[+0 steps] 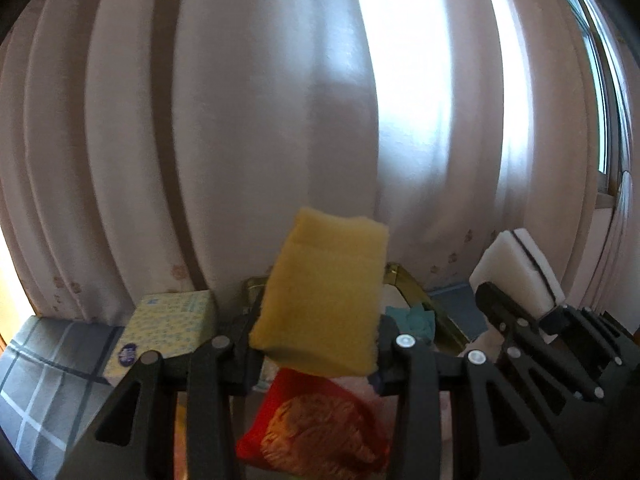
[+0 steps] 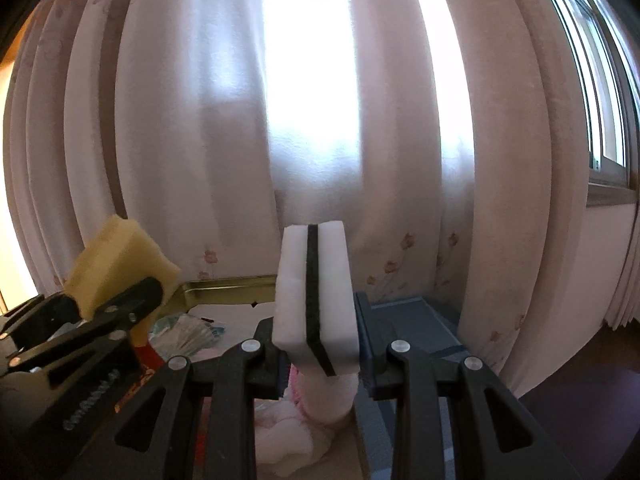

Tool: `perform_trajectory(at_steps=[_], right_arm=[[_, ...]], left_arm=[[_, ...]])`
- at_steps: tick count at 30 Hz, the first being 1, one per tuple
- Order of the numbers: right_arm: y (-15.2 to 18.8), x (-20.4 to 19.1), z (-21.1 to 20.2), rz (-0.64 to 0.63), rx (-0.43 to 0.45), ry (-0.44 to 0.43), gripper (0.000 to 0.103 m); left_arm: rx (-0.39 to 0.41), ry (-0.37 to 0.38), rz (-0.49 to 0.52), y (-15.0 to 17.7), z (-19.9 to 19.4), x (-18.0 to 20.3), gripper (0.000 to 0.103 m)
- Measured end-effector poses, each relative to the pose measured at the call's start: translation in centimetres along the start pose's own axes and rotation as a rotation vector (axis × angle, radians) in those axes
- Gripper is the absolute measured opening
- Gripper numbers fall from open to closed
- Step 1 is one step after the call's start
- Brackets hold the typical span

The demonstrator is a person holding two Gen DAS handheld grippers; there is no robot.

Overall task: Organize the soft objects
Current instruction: 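Carry the yellow sponge with left gripper while right carries the white sponge toward the tray, then lower both sponges into the gold tray and open both grippers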

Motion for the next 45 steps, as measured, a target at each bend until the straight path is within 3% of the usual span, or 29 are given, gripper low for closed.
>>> perform_trajectory(at_steps=[6,10,16,25,31,40,45], right_arm=[[-1.0,0.4,1.5,-0.057,-0.032,0.002,0.03],[-1.5,0.8,2.5,-0.067,-0.058,0.001,0.03],[-2.2,0.3,3.4,-0.072,-0.101,-0.014,0.03],[-2.3,-1.2,6.5,-0.106,-0.213,-0.032,0.03],[-2.1,-1.6,8.8,-0.13,-0.293,-0.024,0.03],[-1.4,-1.9,11.0,-0.126,-0.394,-0.036,0.03],[-0.8,-2.1,12.6,-0.131,-0.462,-0.044,0.03]], left_arm=[[-0.049,0.029,-0.03,-0.4,1.6,0.7,0.039],[-0.077,0.007,-0.024,-0.6,2.8,1.0,0.039],[-0.217,0.034,-0.076,-0.1,5.1,0.6,0.039],[-0.234,0.029,-0.104,-0.4,5.2,-0.4,0.038],[-0.333,0.072,-0.155,1.2,6.4,-1.0,0.038],[-0.345,0.08,-0.138,1.4,6.0,-0.5,0.038],[-0.401,0.116,-0.161,1.9,6.9,-0.6,0.038]])
Point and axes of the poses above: each gripper's, at about its wrist camera, not at the fingertips, and z roughly the way its jaws point, x to its right, y to its underside, the point moved 5 cm from there along z, roughly the way its jaws point, and after that the axes turned 6 degrees about x, right-handed, at the moved point
